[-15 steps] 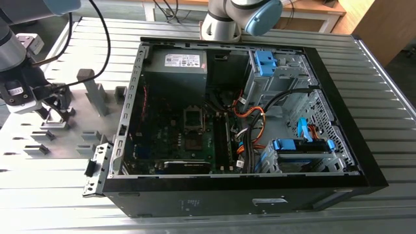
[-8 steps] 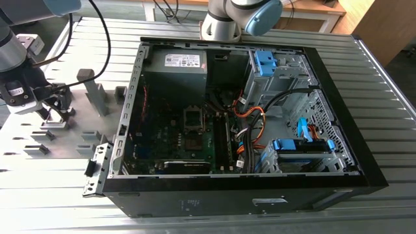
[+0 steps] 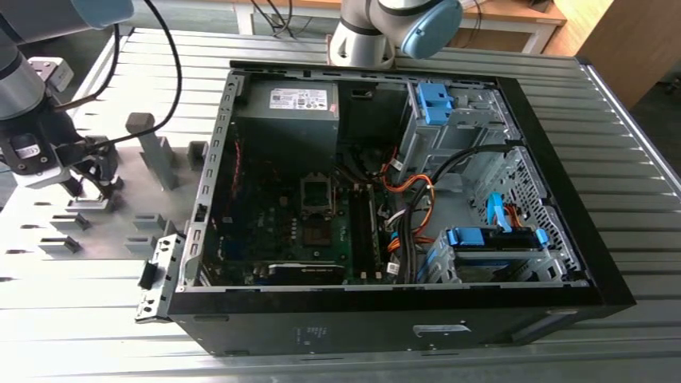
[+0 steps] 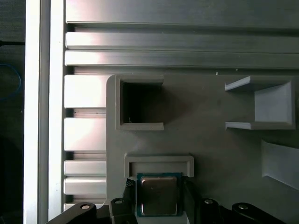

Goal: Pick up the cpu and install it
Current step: 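Pick up the cpu and move it towards the insertion slot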

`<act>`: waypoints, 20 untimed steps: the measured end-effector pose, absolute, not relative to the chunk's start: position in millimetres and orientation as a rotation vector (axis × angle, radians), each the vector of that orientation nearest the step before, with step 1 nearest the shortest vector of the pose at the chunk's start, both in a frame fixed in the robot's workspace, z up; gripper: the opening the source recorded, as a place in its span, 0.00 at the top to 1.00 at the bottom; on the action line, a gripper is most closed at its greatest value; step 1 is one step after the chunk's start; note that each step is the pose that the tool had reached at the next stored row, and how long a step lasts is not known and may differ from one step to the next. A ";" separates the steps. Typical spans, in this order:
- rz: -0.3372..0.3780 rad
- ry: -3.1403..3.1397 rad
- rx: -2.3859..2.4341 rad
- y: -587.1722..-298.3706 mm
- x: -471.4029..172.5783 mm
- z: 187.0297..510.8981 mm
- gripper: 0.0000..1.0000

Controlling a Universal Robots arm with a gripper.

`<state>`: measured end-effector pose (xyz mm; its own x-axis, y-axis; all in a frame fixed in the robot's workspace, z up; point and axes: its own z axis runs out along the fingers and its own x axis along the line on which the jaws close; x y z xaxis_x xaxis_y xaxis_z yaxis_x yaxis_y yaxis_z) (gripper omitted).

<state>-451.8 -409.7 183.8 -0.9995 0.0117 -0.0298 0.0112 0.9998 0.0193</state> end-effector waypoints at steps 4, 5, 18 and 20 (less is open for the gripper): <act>0.030 3.111 0.018 -409.7 -451.8 183.3 0.47; 0.030 3.111 0.018 -409.7 -451.8 183.3 0.47; 0.030 3.112 0.018 -409.7 -451.8 182.6 0.53; 0.030 3.112 0.018 -409.7 -451.8 182.5 0.53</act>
